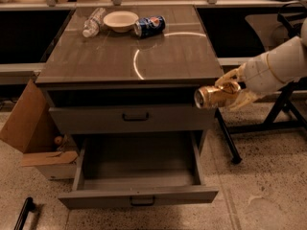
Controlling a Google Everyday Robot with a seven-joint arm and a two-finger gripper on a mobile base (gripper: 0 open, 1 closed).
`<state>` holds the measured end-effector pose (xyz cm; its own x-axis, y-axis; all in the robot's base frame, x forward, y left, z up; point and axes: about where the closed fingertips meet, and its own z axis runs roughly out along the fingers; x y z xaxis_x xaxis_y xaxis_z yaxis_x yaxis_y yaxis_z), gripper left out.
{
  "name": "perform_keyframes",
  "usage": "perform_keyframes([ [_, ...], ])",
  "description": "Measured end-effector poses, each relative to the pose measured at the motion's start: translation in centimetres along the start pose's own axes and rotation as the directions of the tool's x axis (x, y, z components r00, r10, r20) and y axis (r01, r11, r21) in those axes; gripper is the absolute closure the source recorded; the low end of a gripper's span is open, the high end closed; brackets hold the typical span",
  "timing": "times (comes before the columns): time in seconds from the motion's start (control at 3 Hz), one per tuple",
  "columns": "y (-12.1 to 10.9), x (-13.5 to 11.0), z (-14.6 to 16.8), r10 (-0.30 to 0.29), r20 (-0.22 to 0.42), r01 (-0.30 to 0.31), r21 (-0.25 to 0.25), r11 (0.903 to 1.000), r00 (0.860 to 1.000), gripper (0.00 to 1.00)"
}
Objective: Pick orange can from middle drawer and place on counter
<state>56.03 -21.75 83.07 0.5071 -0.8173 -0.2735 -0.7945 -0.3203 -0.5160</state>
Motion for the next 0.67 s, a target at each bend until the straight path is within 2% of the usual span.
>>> perform_keyframes([
  [0.33,-5.6,1.4,-1.8,0.068,0.039,-0.069,0.018,0.9974,0.997,1.00],
  [0.67,-9.1,1.9,-1.5,0.117,0.065,-0.120,0.035,0.9922,0.991,1.00],
])
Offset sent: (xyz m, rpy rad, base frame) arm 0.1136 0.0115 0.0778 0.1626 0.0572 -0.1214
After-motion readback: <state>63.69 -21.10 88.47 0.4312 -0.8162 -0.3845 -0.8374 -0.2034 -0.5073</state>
